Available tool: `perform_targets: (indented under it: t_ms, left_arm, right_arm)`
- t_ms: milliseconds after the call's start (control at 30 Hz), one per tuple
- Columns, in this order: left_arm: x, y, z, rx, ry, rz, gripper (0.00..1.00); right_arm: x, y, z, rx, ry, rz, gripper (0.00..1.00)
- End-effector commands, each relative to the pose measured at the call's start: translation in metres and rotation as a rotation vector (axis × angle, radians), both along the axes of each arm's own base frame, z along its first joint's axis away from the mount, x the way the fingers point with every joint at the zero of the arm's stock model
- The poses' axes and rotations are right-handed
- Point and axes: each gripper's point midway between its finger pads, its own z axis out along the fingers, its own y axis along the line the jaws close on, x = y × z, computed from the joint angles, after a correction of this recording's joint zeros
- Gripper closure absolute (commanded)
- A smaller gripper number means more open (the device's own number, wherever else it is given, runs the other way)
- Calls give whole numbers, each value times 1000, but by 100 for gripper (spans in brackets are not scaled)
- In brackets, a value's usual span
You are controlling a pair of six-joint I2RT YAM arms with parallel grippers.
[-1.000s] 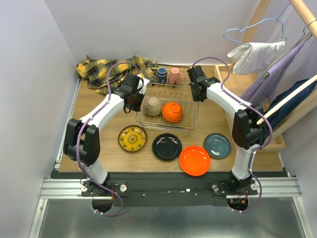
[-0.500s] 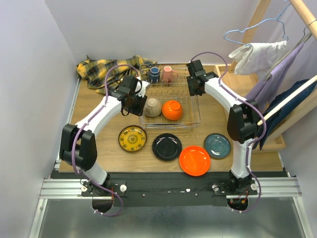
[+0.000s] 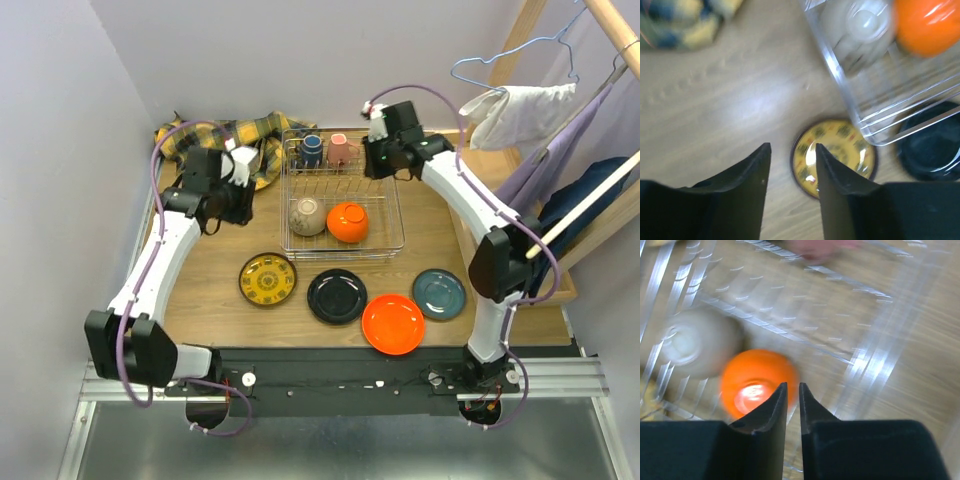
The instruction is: Load the mixed dishes into the dish rack
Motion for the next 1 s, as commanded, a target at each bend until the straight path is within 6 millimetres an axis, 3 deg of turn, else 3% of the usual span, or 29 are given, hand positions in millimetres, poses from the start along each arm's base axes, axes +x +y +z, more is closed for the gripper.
perform_targets:
  t_ms: [0,167,233,467,733,867,967]
  left_arm:
    - [-49,28,-92,37,319,-103,53]
    - [-78,29,-145,-6,483,-177,53]
    - [-77,30,-156,-10,489,-166,52]
    - [-66,37,-169,0,521,-123,51]
    - [-67,35,-178,-5,568,-133,52]
    - [-67,37,-182,1,591,-122,53]
    - [-66,39,-185,7,603,-103,55]
  right_arm:
    - [-49,92,-27,157,160,329,83]
    - [-59,120,-44,164,205,376,78]
    - [-57,120,-51,153,217,363,77]
    - [-61,109,-82,72,261,332,77]
    - [-62,73,-116,-88,278,221,76]
    - [-59,61,-124,-157,263,212,76]
    - [-54,64,-116,-150,242,213,76]
